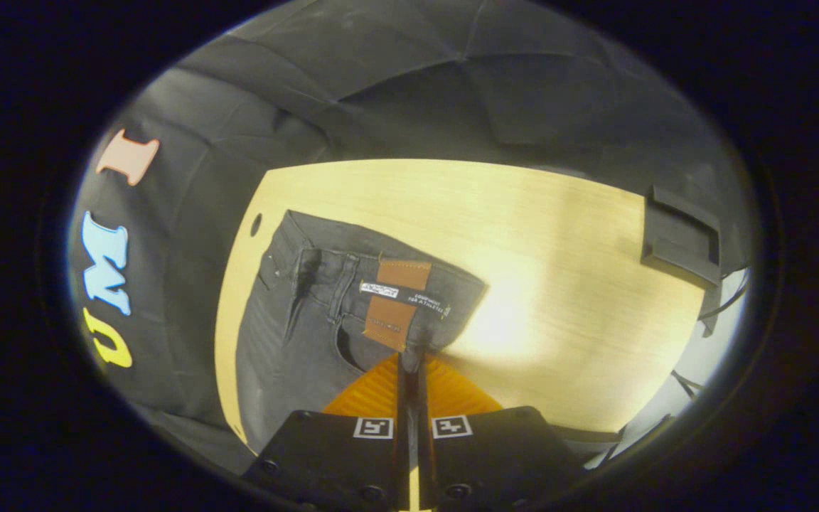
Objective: Grasp the waist and the cuffs of the jeans and fold them to make the two legs overlap; first hold the waist and fold one-third of the jeans toward the cuffs, then hold the cuffs and fold the remaining one-third in the same direction to finish folding.
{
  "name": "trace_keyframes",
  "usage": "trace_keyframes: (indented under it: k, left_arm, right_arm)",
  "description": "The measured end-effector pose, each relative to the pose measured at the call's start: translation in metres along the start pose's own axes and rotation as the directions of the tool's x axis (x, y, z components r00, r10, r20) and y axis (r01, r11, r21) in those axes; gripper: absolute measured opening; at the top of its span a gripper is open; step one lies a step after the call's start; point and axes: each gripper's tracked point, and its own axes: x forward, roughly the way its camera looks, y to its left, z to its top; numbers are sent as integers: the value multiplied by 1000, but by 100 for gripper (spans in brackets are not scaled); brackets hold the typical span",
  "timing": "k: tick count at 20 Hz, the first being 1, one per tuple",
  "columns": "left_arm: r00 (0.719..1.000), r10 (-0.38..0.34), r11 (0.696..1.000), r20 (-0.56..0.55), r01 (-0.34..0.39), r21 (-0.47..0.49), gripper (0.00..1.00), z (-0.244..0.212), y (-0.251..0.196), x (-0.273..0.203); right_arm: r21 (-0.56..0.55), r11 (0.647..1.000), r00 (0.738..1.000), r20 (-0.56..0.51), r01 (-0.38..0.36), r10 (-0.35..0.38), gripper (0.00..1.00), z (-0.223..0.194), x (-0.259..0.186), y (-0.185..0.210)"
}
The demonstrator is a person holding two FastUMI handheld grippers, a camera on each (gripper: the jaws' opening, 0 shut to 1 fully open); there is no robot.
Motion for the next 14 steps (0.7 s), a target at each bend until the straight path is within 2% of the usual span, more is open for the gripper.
trace_keyframes:
  k: [3,6,10,14]
  left_arm:
    - [996,-84,993,5,84,-82,9,7,-18,-19]
    - [993,-115,986,-5,114,-118,9,1,-35,-40]
    - [989,-146,984,-36,141,-113,9,-10,-78,-47]
    - [979,-188,978,-74,180,-103,9,-17,-134,-44]
  right_arm:
    - [4,994,993,-30,-111,111,2,7,-12,10]
    - [-22,979,976,-85,-202,200,2,11,-24,18]
    - [-69,952,946,-156,-298,285,2,23,-36,31]
    - [-62,920,912,-172,-387,372,2,49,-46,42]
